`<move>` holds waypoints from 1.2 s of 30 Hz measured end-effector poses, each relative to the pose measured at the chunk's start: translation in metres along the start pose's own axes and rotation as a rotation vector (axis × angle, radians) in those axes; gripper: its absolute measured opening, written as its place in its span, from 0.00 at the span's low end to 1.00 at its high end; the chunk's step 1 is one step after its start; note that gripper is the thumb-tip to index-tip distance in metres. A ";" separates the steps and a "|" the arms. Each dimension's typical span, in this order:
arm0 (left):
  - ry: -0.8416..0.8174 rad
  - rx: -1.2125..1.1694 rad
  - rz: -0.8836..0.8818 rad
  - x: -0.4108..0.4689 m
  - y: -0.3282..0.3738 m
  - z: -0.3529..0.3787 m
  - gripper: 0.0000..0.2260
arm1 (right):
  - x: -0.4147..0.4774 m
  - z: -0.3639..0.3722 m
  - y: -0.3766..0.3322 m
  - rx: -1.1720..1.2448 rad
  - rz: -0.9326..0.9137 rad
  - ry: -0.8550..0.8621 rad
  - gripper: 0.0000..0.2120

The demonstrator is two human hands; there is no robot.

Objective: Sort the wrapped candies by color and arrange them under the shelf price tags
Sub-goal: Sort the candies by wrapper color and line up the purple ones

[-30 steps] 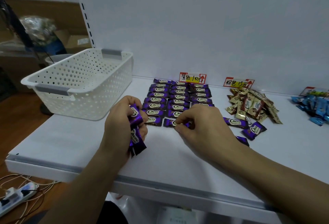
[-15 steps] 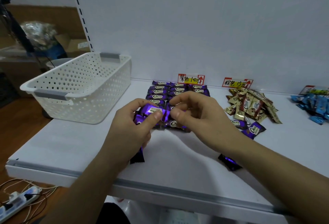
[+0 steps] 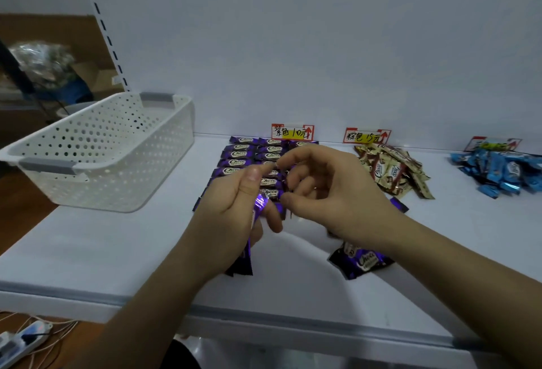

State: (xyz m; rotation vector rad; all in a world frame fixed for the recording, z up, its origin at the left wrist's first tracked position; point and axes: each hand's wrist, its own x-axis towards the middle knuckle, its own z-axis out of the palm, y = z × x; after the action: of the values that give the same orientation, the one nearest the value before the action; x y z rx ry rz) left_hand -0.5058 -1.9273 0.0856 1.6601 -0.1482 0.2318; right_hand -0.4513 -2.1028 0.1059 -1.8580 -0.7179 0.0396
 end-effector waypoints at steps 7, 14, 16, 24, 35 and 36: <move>0.259 0.056 0.083 0.000 -0.007 -0.012 0.10 | -0.016 -0.034 0.025 -0.277 0.104 -0.042 0.12; 0.318 0.100 0.135 0.002 -0.013 -0.011 0.07 | -0.021 -0.024 0.034 -0.530 -0.035 -0.047 0.12; 0.317 0.108 0.139 0.002 -0.017 -0.012 0.10 | -0.021 -0.024 0.035 -0.576 -0.039 -0.067 0.12; 0.382 0.155 0.160 0.005 -0.022 -0.014 0.15 | -0.025 -0.026 0.044 -0.582 -0.046 -0.041 0.05; 0.466 -0.028 0.095 0.005 -0.017 -0.016 0.13 | -0.022 -0.016 0.039 -0.589 -0.078 0.055 0.05; 0.482 -0.109 0.064 0.005 -0.015 -0.016 0.13 | -0.023 -0.012 0.032 -0.570 -0.093 0.070 0.05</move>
State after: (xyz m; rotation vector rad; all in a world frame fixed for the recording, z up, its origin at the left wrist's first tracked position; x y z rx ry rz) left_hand -0.4987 -1.9096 0.0736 1.4501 0.1478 0.6524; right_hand -0.4512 -2.1318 0.0764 -2.3471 -0.8218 -0.3189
